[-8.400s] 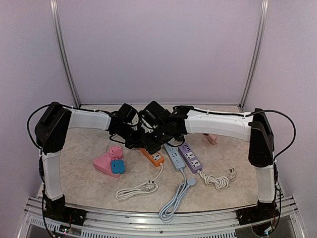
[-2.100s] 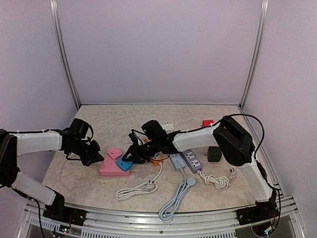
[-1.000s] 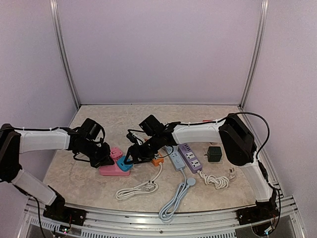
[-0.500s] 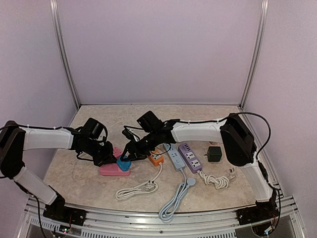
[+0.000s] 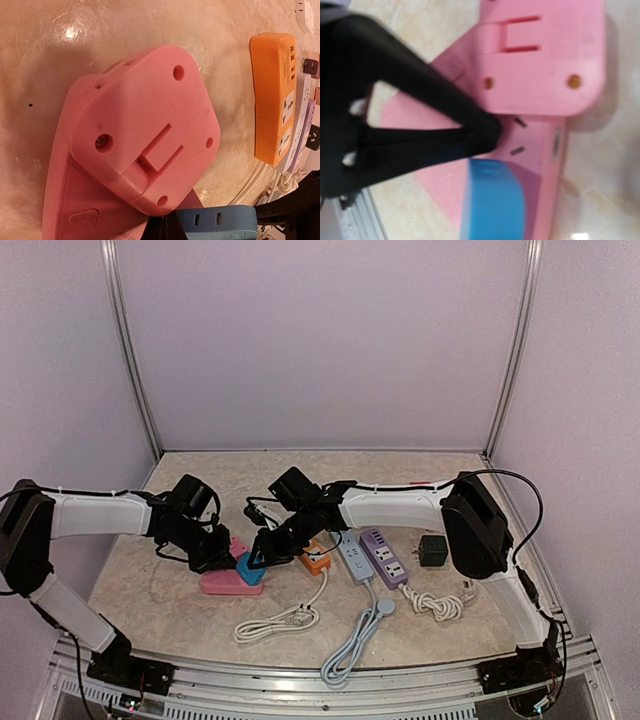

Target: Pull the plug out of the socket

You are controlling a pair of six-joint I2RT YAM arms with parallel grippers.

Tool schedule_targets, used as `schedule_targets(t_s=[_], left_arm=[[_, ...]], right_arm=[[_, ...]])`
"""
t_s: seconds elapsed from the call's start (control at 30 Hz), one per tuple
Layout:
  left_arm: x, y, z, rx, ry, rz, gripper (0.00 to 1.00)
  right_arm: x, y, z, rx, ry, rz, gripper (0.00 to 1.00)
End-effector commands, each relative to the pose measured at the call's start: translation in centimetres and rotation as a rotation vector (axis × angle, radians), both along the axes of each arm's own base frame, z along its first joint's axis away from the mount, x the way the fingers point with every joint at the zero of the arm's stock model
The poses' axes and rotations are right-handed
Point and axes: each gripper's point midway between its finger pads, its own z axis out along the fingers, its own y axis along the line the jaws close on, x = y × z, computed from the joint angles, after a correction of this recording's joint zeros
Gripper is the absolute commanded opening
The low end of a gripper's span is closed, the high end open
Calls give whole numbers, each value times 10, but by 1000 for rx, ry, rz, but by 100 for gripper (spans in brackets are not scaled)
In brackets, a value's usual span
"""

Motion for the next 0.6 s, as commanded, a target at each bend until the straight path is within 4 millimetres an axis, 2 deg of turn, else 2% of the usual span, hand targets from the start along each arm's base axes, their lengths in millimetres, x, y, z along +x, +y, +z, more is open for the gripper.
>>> schedule_targets(t_s=[0.0, 0.1, 0.23, 0.4, 0.5, 0.57], left_arm=[[-18, 2, -13, 30, 83, -53, 0], [-16, 0, -17, 22, 101, -41, 0], [-4, -3, -21, 16, 97, -13, 0], [10, -4, -33, 22, 84, 36, 0], [13, -5, -41, 21, 89, 50, 0], [13, -6, -47, 27, 95, 58, 0]], right_arm=[[9, 2, -17, -48, -15, -54, 13], [29, -6, -12, -50, -34, -137, 5], [55, -22, 0, -73, -95, -199, 3], [71, -38, 5, -98, -120, -230, 2], [72, -39, 8, -87, -124, -229, 2], [69, -35, 7, -74, -105, -210, 5]])
